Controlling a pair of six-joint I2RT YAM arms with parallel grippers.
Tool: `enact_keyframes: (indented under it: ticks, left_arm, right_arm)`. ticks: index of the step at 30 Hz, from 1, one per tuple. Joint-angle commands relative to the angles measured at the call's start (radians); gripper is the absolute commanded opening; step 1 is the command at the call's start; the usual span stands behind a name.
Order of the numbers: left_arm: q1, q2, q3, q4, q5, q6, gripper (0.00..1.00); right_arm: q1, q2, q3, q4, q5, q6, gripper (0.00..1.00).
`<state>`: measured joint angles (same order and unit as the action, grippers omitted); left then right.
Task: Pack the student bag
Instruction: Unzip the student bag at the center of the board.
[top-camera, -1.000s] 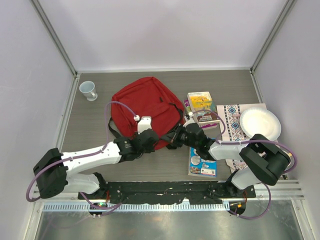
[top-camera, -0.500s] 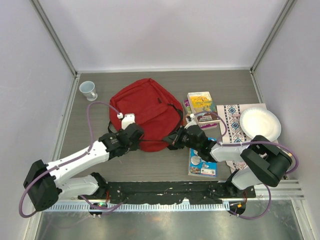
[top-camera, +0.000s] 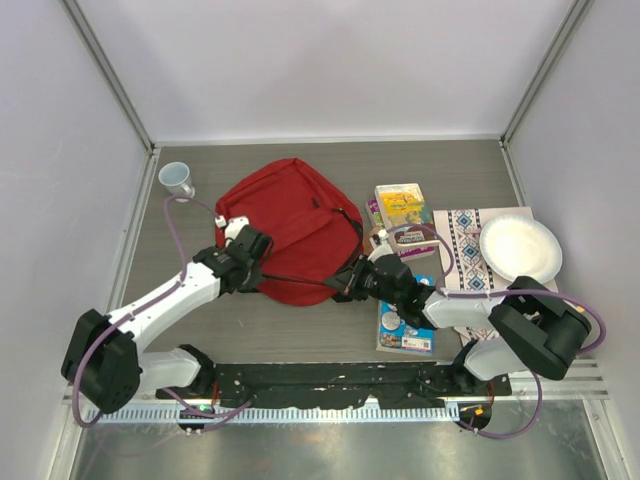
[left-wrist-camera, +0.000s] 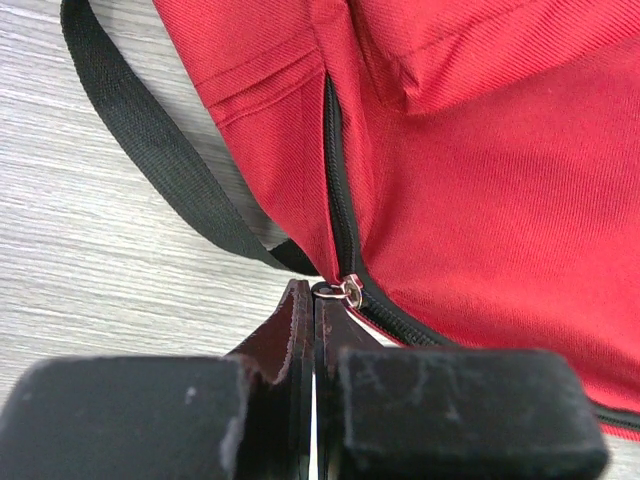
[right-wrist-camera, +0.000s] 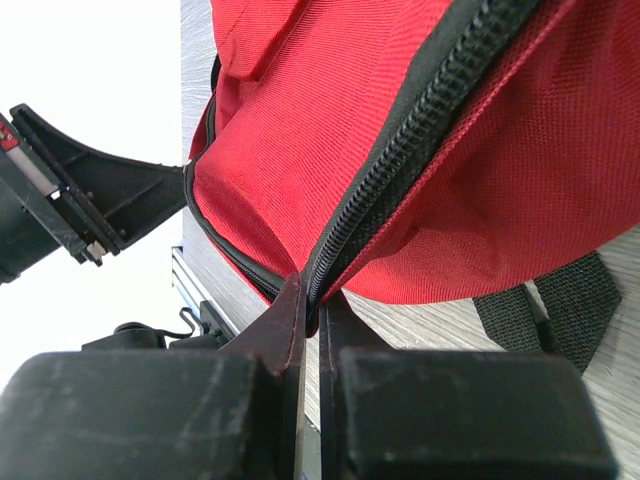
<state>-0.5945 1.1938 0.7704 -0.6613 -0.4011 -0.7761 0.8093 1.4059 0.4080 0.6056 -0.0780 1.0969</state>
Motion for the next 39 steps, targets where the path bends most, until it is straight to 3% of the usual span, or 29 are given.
enact_keyframes:
  ticks: [1, 8, 9, 11, 12, 13, 15, 18, 23, 24, 25, 27, 28, 30, 31, 37, 39]
  left_arm:
    - [0.056, 0.07, 0.058, -0.024, -0.145, 0.04, 0.0]
    - [0.058, 0.058, 0.073, -0.037, -0.151, 0.026, 0.01]
    - [0.058, 0.047, 0.076, -0.043, -0.148, 0.026, 0.15]
    - [0.058, 0.006, 0.078, -0.054, -0.139, 0.028, 0.33]
    - [0.058, -0.009, 0.076, -0.057, -0.128, 0.028, 0.55]
    - [0.058, -0.032, 0.076, -0.063, -0.124, 0.028, 0.67]
    - [0.058, -0.095, 0.072, -0.069, -0.125, 0.026, 0.84]
    - [0.058, -0.167, 0.07, -0.077, -0.13, 0.031, 0.96]
    - [0.058, -0.209, 0.072, -0.064, -0.094, 0.051, 0.99]
    - [0.058, -0.212, 0.073, -0.066, -0.09, 0.052, 1.0]
    - [0.058, -0.217, 0.073, -0.064, -0.085, 0.054, 0.99]
    - [0.058, -0.221, 0.069, -0.055, -0.071, 0.057, 1.0]
    - [0.058, -0.226, 0.067, -0.051, -0.068, 0.057, 1.0]
    - [0.058, -0.23, 0.063, -0.037, -0.05, 0.057, 1.0]
    - [0.058, -0.232, 0.061, -0.031, -0.041, 0.057, 1.0]
    - [0.056, -0.253, 0.047, 0.049, 0.059, 0.055, 0.99]
    - [0.056, -0.249, 0.046, 0.084, 0.091, 0.049, 1.0]
  right_arm:
    - [0.004, -0.042, -0.037, -0.041, 0.073, -0.046, 0.01]
    - [0.033, -0.025, -0.018, -0.02, 0.07, -0.029, 0.01]
    - [0.037, -0.015, -0.011, -0.017, 0.072, -0.026, 0.01]
    - [0.051, 0.001, -0.005, -0.003, 0.072, -0.011, 0.01]
    - [0.057, 0.016, -0.002, 0.011, 0.072, -0.005, 0.01]
    - [0.062, 0.027, 0.0, 0.025, 0.073, 0.0, 0.01]
    - [0.09, 0.044, 0.014, 0.052, 0.073, 0.02, 0.01]
    - [0.154, 0.073, 0.038, 0.088, 0.141, 0.049, 0.02]
    - [0.231, 0.133, 0.109, 0.095, 0.156, 0.021, 0.2]
    - [0.232, 0.133, 0.118, 0.095, 0.152, 0.011, 0.27]
    - [0.234, 0.128, 0.126, 0.092, 0.132, -0.041, 0.39]
    - [0.232, 0.082, 0.144, 0.033, 0.147, -0.084, 0.49]
    - [0.232, 0.052, 0.143, 0.007, 0.164, -0.112, 0.61]
    - [0.232, -0.057, 0.147, -0.096, 0.237, -0.201, 0.67]
    - [0.231, -0.096, 0.15, -0.139, 0.276, -0.228, 0.75]
    - [0.223, -0.346, 0.187, -0.43, 0.559, -0.396, 0.88]
    - [0.168, -0.384, 0.193, -0.526, 0.631, -0.408, 0.92]
